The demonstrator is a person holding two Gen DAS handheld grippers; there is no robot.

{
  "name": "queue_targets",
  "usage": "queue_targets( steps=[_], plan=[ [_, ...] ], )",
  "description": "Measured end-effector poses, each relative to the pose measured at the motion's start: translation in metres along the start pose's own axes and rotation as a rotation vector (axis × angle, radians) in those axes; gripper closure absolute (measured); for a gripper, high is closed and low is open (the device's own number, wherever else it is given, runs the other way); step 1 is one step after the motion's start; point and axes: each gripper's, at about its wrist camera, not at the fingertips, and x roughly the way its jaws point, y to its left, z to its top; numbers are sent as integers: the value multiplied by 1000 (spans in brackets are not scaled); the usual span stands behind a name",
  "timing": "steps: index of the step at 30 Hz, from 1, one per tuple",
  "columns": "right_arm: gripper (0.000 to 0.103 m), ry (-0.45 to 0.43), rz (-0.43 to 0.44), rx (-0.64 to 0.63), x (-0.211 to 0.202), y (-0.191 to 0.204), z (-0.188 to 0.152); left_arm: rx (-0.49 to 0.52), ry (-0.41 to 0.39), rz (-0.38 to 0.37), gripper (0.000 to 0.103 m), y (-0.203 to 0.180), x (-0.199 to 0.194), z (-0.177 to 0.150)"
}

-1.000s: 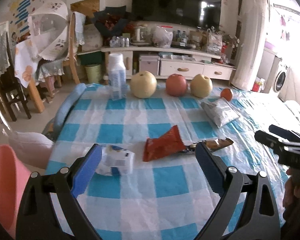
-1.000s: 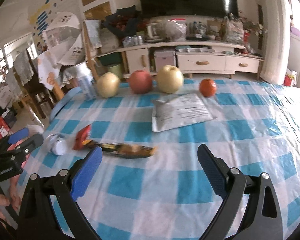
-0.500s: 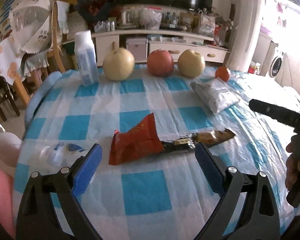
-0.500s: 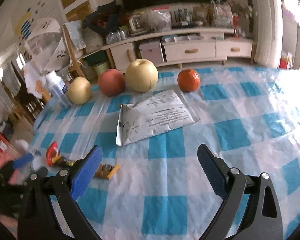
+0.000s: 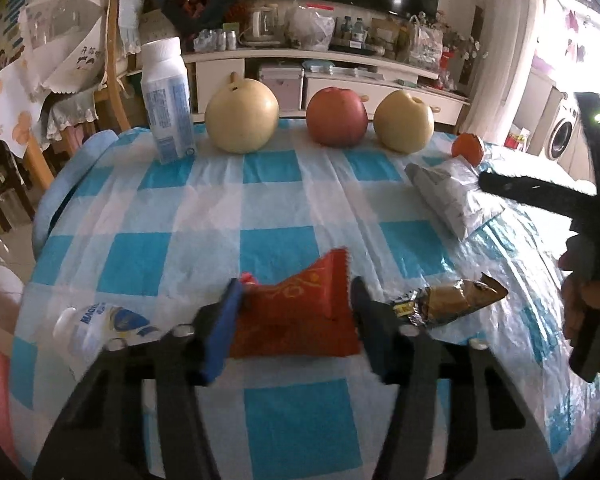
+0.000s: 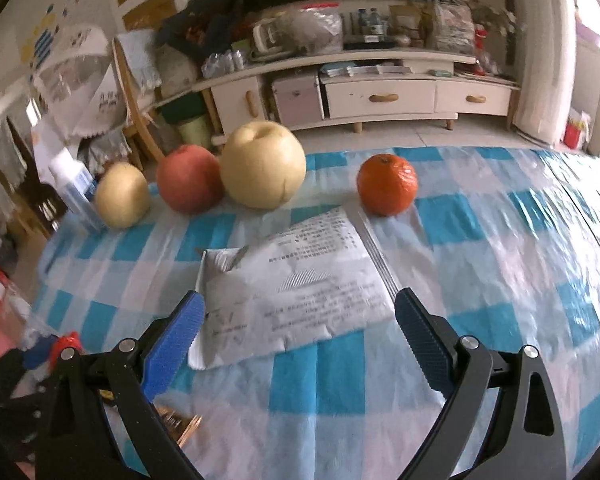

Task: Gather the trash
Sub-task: 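Grasp the red snack bag with the left tool while the right grasps the coffee stick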

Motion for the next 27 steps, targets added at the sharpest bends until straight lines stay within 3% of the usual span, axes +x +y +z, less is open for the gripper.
queue_targets(
  steps=[4,8,17,19,22,27],
  plan=[
    [8,95,55,-22,26,3,-2,6,-3,-9,56,-1,-3,-2],
    [7,109,113,-86,26,13,-7,19,-4,-35,61,-4,-9,-4],
    [8,234,461,-255,-5,74,-44,17,-1,-71,67,-1,-25,-11],
    [8,202,452,-251,-13,72,-41,14,2,-74,68,2,-26,-13],
    [8,153,364,-260,-16,63,-34,19,2,-77,68,3,-27,-14],
    [8,217,430,-361,-6,75,-56,13,16,-73,68,8,-22,-13]
  ],
)
